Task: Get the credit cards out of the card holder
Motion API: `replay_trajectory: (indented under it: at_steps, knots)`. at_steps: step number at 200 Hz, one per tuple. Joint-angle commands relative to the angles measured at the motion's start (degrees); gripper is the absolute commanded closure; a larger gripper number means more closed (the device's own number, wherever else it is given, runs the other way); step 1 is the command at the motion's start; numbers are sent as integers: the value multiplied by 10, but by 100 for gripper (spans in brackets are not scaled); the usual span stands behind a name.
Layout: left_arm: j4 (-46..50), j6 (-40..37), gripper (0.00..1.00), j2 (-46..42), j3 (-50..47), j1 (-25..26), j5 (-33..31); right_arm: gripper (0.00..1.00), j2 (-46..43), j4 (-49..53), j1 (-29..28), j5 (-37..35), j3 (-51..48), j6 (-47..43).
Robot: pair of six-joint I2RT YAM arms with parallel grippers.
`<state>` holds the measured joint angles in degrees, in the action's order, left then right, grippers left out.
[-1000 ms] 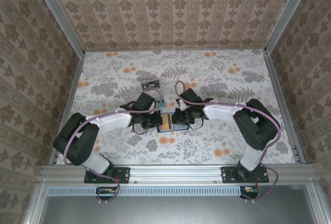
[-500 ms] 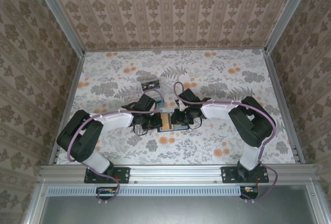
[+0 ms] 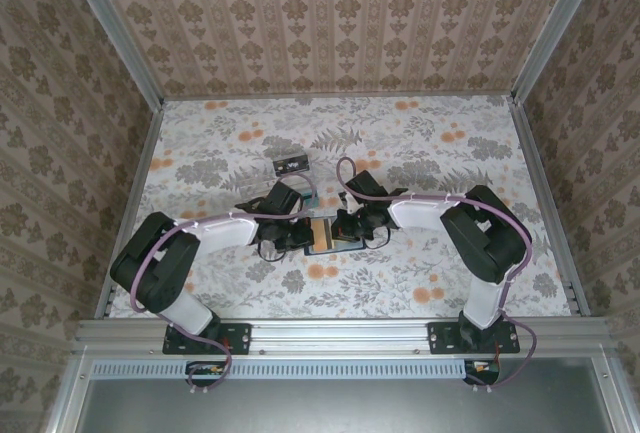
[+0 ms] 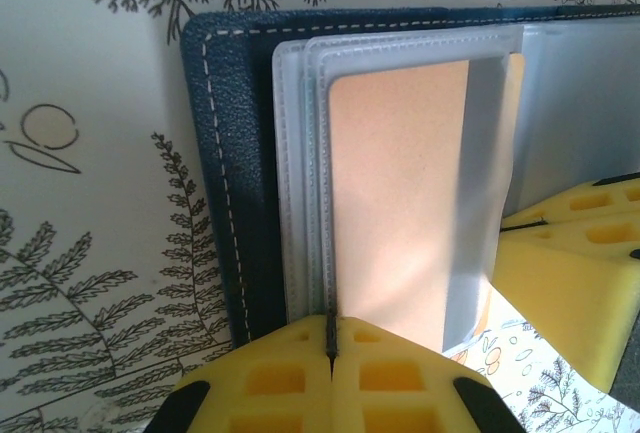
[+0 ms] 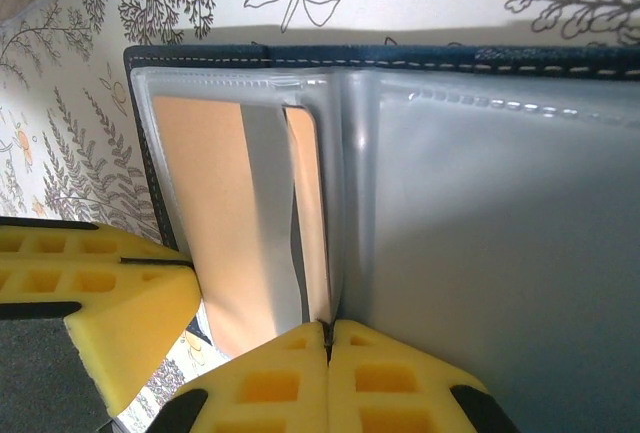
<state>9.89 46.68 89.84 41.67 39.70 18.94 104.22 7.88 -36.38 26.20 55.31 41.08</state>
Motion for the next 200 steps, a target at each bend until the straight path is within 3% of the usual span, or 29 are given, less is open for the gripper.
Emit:
replay_trajectory:
  at_steps: [1, 91, 136, 200]
  knots:
    - [38, -8, 100, 11, 5, 2, -20, 100, -11, 5, 7, 5, -12, -1]
    - [42, -9, 100, 9, 4, 0, -18, 100, -27, 2, 24, 14, -31, -7]
    - [40, -11, 100, 9, 5, 2, -13, 83, -27, -25, 20, 30, -25, 4]
    - [36, -11, 100, 10, 3, 2, -10, 84, -3, -27, 16, 38, -14, 6]
